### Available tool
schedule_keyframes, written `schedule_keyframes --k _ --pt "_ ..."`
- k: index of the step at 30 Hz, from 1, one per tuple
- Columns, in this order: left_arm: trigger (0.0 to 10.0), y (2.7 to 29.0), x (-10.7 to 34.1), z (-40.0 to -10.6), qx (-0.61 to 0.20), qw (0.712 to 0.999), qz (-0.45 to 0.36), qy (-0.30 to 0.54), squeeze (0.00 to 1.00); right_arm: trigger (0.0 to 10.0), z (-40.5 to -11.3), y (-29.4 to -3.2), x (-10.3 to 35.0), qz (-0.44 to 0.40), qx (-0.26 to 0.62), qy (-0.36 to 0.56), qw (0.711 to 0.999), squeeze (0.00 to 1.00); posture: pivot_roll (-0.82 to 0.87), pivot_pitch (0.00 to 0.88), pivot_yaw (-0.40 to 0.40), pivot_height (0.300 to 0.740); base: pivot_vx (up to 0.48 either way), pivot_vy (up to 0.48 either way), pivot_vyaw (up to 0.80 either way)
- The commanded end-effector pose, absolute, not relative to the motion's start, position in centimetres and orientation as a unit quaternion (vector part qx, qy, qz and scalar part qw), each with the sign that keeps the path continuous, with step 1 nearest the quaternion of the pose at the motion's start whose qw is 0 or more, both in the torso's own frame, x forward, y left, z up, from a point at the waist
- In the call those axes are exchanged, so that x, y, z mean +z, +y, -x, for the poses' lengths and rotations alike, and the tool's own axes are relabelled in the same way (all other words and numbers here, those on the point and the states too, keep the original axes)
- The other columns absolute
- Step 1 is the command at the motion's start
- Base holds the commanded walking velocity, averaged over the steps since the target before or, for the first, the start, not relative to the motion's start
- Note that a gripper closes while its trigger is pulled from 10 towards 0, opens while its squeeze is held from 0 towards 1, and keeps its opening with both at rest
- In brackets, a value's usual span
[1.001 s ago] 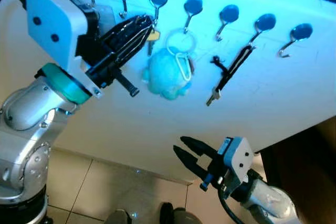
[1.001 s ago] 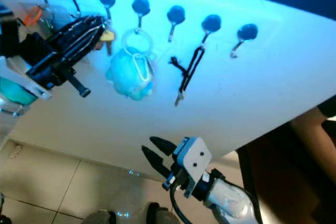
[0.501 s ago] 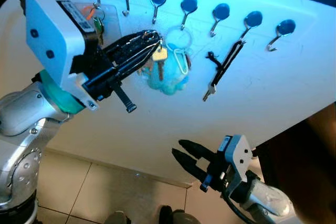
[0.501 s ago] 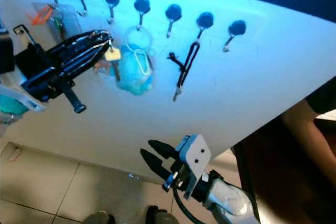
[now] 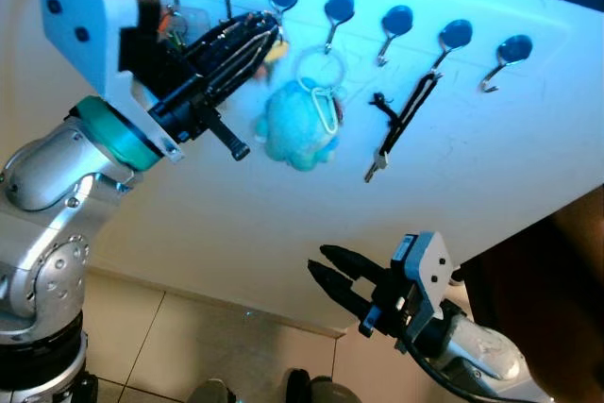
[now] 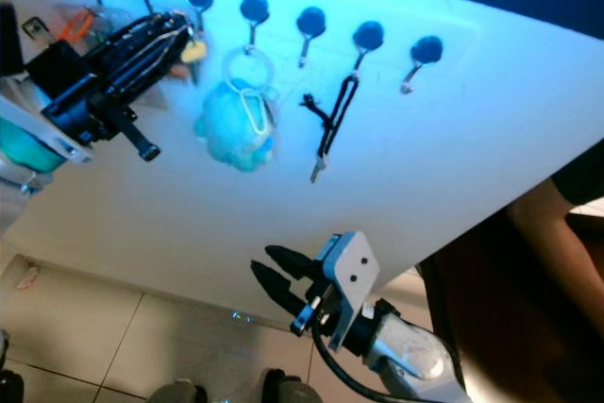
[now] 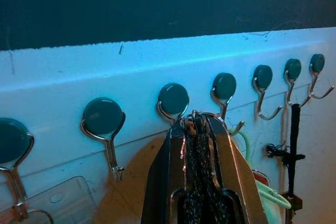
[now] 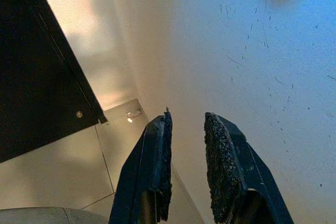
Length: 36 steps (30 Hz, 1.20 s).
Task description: Hang keys on a hook
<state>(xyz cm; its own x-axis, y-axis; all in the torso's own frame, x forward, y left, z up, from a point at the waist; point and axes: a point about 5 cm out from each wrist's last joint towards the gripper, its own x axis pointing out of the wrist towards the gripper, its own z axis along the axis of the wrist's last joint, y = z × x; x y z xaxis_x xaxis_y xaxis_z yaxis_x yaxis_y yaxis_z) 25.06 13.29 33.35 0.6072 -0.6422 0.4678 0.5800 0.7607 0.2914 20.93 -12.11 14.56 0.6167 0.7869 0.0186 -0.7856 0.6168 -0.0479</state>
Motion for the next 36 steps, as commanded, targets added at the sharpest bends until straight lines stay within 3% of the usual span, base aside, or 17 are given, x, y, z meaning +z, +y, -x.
schedule_keyframes --k 1,18,36 --pt "10.0 13.3 33.6 -25.1 -0.342 0.895 -0.05 -0.284 0.0 10.0 -20.6 -12.1 14.4 0.018 0.439 -0.012 0.898 0.0 0.07 0.136 -0.032 0.74 0.0 0.0 0.0" --pt "10.0 13.0 31.6 -26.1 -0.348 0.907 -0.079 -0.225 0.0 10.0 -20.6 -12.0 14.4 0.014 0.439 -0.005 0.898 0.0 0.07 0.142 -0.031 0.74 0.0 0.0 0.0" --pt "10.0 13.7 31.7 -25.5 -0.335 0.907 -0.069 -0.246 0.0 10.0 -20.6 -12.0 14.3 0.011 0.439 0.0 0.899 0.0 0.07 0.146 -0.032 0.74 0.0 0.0 0.0"
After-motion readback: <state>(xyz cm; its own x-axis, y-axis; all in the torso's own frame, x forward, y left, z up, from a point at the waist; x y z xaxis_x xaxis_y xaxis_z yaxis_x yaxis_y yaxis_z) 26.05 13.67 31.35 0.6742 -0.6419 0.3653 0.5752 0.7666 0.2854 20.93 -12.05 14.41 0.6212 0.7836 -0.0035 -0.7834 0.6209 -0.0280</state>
